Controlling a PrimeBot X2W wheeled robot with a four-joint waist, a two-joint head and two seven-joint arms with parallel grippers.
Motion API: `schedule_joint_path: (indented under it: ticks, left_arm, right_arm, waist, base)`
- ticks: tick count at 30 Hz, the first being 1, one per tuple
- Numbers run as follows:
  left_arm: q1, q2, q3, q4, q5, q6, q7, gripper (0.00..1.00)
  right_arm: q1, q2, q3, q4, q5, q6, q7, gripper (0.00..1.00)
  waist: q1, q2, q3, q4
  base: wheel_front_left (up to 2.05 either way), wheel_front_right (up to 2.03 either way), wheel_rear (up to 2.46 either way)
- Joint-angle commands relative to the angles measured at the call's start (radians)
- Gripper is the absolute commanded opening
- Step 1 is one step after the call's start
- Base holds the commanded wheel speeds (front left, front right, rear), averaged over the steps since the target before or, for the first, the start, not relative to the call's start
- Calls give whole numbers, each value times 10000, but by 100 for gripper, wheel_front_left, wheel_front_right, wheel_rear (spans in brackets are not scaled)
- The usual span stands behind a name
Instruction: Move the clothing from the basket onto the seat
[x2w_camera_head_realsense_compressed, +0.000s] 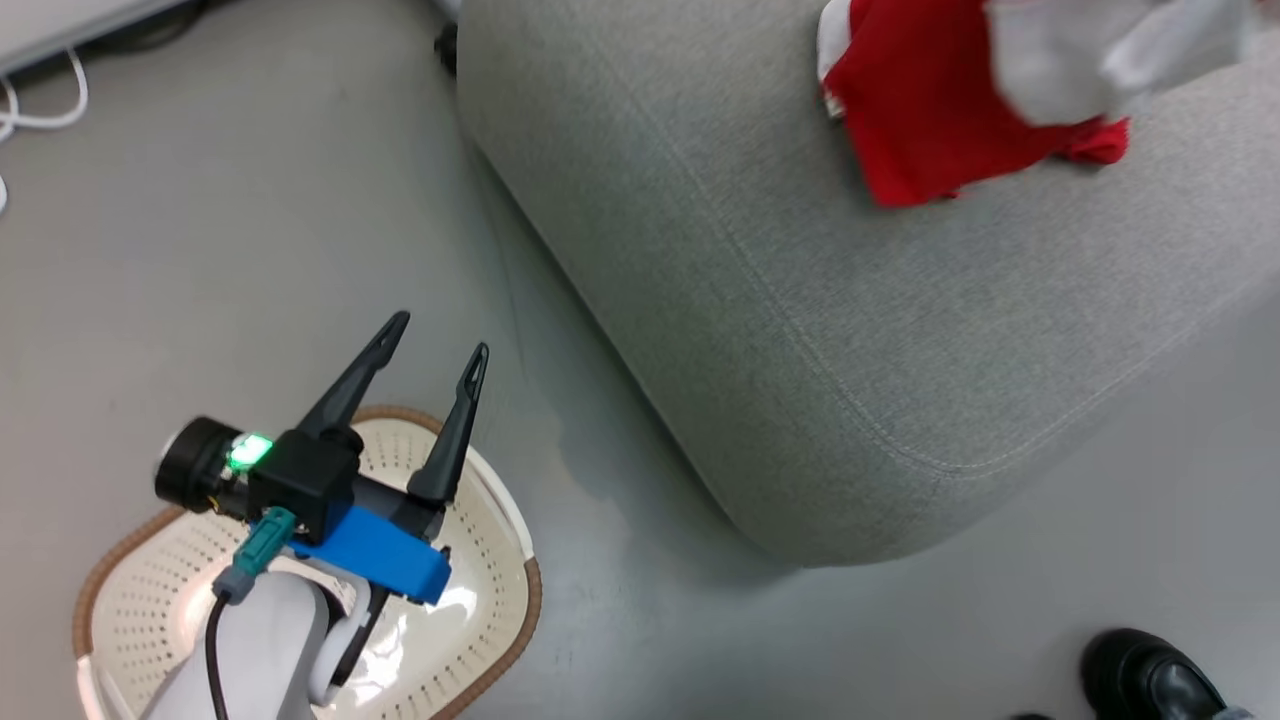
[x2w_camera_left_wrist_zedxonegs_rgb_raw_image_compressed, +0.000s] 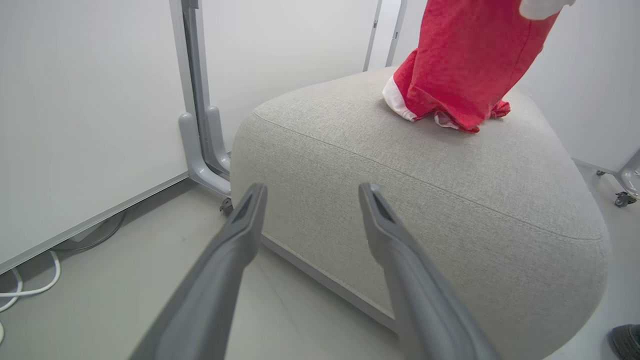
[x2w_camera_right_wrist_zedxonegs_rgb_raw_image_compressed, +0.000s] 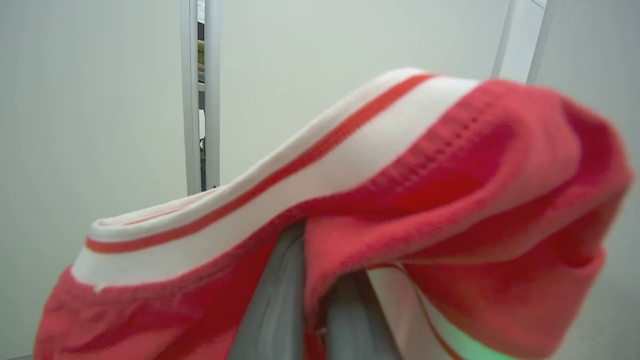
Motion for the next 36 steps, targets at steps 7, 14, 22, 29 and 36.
schedule_joint_path:
  ticks: [7, 14, 22, 29, 36]
  left_arm:
    - [-579, 368, -210, -986, 244, -4, 304, 100]
    - [-678, 663, -331, -1806, 320, 23, 591, 100]
    - [-621, 819, -325, -2159, 307, 117, 723, 100]
    - [-514, 807, -366, -2117, 237, 212, 622, 100]
    - [-679, 763, -412, -2049, 196, 223, 581, 100]
  right_arm:
    - [-355, -547, -1014, 1524, -666, 1, -744, 0]
    - [261, -293, -1320, 3913, -1349, 1, -1460, 0]
    - [132, -71, -1441, 5358, -1663, 1, -1873, 0]
    - [-123, 96, -1324, 5906, -1788, 1, -2045, 100]
    - [-225, 49, -1130, 6137, -1738, 1, -2094, 100]
  waist:
    - [-2, 0, 1211, 745]
    - [-2, 0, 1808, 1093]
    - [-2, 0, 2019, 1229]
    - [-2, 0, 1926, 1269]
    - [-2, 0, 1824, 1293]
  base:
    - [0, 0, 0]
    - [0, 0, 0]
    - [0, 0, 0]
    - [0, 0, 0]
    - [0, 0, 0]
